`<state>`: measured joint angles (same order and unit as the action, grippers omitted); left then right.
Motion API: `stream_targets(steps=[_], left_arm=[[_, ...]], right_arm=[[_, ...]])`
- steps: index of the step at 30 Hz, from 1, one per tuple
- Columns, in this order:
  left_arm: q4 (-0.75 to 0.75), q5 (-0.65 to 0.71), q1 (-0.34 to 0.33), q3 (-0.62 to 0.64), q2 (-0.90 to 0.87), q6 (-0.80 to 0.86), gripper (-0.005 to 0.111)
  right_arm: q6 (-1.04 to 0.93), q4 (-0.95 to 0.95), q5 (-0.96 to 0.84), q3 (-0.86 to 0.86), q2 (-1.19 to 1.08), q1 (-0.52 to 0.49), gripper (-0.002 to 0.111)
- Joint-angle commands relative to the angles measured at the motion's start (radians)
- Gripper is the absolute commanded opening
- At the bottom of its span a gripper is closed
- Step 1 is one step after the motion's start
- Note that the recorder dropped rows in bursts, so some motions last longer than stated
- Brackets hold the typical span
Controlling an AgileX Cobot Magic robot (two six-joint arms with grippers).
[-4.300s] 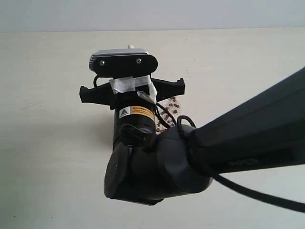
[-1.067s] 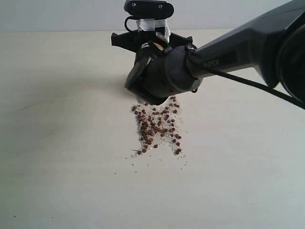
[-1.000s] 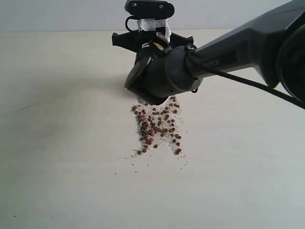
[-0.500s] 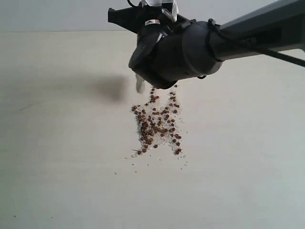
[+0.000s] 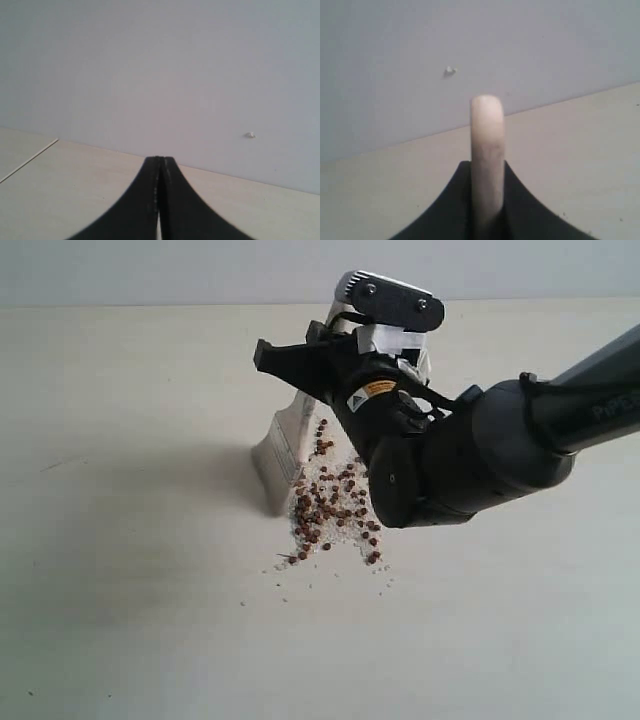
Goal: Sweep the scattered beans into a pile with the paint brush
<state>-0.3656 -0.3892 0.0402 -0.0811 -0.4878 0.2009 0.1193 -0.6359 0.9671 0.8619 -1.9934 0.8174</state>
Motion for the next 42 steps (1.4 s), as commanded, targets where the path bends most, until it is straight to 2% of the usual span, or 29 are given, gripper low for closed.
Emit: stream_targets(steps=[1,9,20,31,34,40,42], left_arm=[[-0.008,0.001,0.005,0.003,0.003,0.003,0.000],[-0.008,0.001,0.005,0.003,0.003,0.003,0.000],[-0.008,0.001,0.005,0.003,0.003,0.003,0.000],[-0.008,0.001,0.005,0.003,0.003,0.003,0.000],[-0.008,0.001,0.005,0.003,0.003,0.003,0.000],[-0.008,0.001,0.005,0.003,0.003,0.003,0.000],[-0.008,0.001,0.005,0.003,0.003,0.003,0.000]], right_arm=[[-0.015,-0.015,0.031,-0.021,0.014,-0.003,0.000],[-0.163,-0.136,0.045,-0.022,0.020,-0.003,0.000],[-0.180,-0.184,0.053,-0.029,0.050,-0.003,0.000],[-0.226,-0.150,-0.015,-0.048,0.181,-0.003,0.000],[-0.158,-0.074,0.019,-0.110,0.210,-0.003,0.000],[0.191,0.092,0.235,-0.305,0.226,-0.003,0.000],[0.263,0.135,0.254,-0.358,0.226,-0.003,0.000]])
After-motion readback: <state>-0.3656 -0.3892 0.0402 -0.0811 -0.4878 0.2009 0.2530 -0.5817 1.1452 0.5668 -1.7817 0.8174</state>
